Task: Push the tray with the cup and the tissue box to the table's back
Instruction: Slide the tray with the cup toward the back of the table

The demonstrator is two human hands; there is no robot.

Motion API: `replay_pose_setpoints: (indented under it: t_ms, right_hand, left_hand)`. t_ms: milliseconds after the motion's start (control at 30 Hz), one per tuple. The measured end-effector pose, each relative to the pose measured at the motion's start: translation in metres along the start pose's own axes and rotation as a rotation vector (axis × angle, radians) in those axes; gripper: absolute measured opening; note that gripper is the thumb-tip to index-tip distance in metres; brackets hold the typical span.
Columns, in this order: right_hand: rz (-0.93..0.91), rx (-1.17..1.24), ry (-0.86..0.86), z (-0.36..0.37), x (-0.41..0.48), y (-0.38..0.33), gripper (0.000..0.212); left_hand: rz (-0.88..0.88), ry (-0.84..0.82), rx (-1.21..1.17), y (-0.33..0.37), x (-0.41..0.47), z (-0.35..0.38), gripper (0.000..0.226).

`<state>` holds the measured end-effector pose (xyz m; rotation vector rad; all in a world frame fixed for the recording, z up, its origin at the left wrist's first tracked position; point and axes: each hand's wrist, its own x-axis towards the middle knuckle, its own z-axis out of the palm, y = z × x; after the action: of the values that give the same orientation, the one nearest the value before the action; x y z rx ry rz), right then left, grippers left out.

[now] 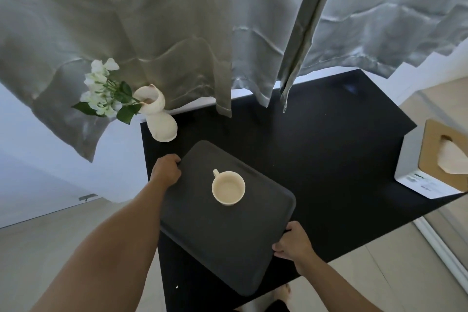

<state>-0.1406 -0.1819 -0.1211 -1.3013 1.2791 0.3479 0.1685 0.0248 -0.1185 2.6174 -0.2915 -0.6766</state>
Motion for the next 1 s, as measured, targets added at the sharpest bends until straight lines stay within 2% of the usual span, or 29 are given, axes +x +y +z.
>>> replay_pose_setpoints:
  t_ms: [333,467,600,800,1000]
  right_hand:
    - [-0.074,0.004,0.045,-0.033,-0.006,-0.046,0.05]
    - [-0.161,-0.064,0.07,-0.049,-0.007,-0.068,0.054]
    - [-0.25,-0.15,0.106,-0.067,-0.007,-0.091,0.051]
    - [-0.335,-0.238,0.132,-0.097,0.009,-0.126,0.051]
    - [-0.357,-0.35,0.039,-0.123,0.038,-0.168,0.059]
  left_hand:
    - [-0.028,-0.021,-0.159,-0.008,-0.025,-0.02,0.035]
    - [-0.014,0.011,-0.187,-0.008,-0.043,-0.024,0.035]
    - [0.01,0.057,-0.216,0.001,-0.061,-0.022,0.026]
    - [-0.022,0.089,-0.316,0.023,-0.08,-0.01,0.032]
    - [-0.099,0.203,-0.352,0.053,-0.086,0.006,0.025]
